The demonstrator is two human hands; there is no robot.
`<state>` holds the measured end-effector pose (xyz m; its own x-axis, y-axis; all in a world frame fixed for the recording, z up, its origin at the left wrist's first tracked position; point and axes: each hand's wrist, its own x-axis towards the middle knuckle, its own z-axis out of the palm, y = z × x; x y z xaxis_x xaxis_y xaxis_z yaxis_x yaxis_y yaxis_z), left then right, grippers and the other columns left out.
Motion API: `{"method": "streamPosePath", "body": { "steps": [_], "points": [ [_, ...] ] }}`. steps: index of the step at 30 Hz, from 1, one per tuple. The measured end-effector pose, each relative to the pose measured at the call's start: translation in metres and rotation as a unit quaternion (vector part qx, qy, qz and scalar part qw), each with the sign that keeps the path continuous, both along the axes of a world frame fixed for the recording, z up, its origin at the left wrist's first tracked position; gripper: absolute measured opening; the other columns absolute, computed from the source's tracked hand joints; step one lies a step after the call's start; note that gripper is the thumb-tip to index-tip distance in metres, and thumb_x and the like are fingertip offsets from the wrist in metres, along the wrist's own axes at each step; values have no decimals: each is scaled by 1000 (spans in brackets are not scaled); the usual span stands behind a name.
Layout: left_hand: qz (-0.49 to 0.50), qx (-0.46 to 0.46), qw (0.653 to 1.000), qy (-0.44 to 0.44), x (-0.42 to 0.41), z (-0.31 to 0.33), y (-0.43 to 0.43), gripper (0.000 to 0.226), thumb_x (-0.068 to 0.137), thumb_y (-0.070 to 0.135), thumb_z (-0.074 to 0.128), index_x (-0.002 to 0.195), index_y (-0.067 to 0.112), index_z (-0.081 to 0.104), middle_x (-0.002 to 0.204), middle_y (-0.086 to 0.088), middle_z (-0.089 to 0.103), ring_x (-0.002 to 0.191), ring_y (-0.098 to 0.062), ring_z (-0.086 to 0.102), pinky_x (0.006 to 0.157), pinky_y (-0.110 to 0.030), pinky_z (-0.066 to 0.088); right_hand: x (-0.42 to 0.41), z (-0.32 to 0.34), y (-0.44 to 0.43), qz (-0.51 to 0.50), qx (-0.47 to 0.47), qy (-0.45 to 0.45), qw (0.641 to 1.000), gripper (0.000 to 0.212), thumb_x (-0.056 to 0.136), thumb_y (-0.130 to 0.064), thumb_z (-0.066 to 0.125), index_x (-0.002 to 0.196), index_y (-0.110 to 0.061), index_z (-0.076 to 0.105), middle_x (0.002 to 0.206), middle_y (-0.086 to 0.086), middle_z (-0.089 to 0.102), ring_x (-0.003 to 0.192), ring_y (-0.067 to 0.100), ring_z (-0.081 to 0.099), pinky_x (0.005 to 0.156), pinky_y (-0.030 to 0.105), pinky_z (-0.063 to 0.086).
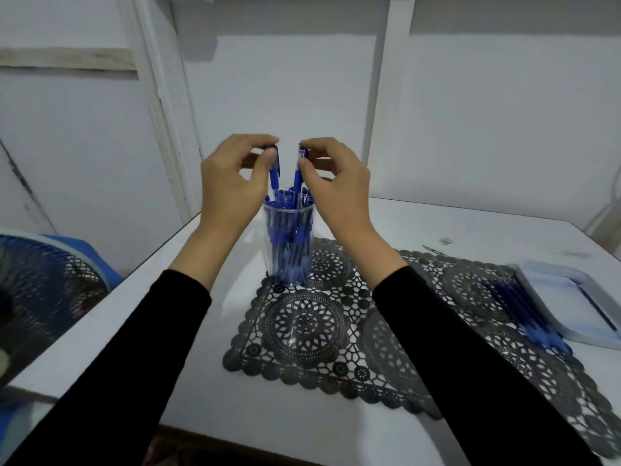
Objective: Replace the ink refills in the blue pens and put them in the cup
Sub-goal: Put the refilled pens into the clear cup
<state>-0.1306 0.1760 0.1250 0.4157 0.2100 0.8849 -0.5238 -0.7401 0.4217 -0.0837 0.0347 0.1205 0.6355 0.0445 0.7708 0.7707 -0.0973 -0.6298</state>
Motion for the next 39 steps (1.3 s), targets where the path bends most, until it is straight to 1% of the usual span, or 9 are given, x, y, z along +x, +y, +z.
{"method": "streamPosePath", "body": {
  "steps": [10,17,20,23,25,30,32,36,39],
  "points": [
    [-16,-31,995,95,4,-20,4,14,91,10,67,102,16,74,96,10,68,78,6,65,76,-9,49,5,-13,-4,31,-87,49,995,15,84,-3,67,95,-12,71,89,-2,70,81,10,67,77,25,57],
    [-23,-15,988,152,1,-27,8,15,88,11,64,91,20,76,88,11,72,89,-5,66,87,-22,52,3,-10,-7,16,-172,36,984,7,83,-6,68,85,-8,74,86,1,69,79,11,65,77,25,54],
    [-15,13,988,156,0,-29,8,20,89,18,57,91,15,77,91,7,72,90,-5,64,86,-22,50,4,-9,-10,9,-205,15,979,9,85,-10,67,84,-9,76,87,1,69,80,14,64,78,33,54],
    [-14,45,985,164,0,-31,7,33,94,31,49,99,15,77,104,6,69,97,-4,60,87,-16,47,3,-16,-16,24,-172,19,985,14,90,-15,64,92,-10,76,93,-1,69,86,12,65,82,36,54],
    [-21,41,987,153,0,-37,9,34,100,30,43,113,18,72,117,8,64,110,-1,56,96,-12,41,-1,-26,-19,27,-122,16,992,17,92,-17,63,102,-9,74,102,-2,68,96,10,64,88,36,54],
    [-43,-135,978,153,-3,-71,7,35,107,23,34,135,23,54,131,8,59,124,-1,52,105,-18,38,-15,-49,-27,52,-111,101,987,48,90,-36,67,134,-21,55,132,-11,55,122,-2,49,104,20,42],
    [-8,-175,962,209,-4,-86,6,36,107,21,34,138,21,51,135,3,57,126,-8,50,108,-27,38,-16,-55,-28,67,-111,131,983,59,87,-41,70,140,-28,47,139,-14,49,125,-6,44,105,17,38],
    [38,-99,891,441,-7,-121,15,44,103,30,35,143,16,46,147,-5,49,133,-21,45,113,-40,36,-18,-66,-21,77,-121,152,978,75,81,-44,76,144,-31,39,145,-12,44,130,2,44,109,28,41],
    [7,-35,888,458,-19,-124,11,40,101,32,34,130,18,57,131,-3,60,119,-20,55,100,-36,44,-23,-73,-11,74,-103,151,980,81,78,-44,79,145,-31,36,145,-12,44,130,4,46,107,35,44]
  ]
}}
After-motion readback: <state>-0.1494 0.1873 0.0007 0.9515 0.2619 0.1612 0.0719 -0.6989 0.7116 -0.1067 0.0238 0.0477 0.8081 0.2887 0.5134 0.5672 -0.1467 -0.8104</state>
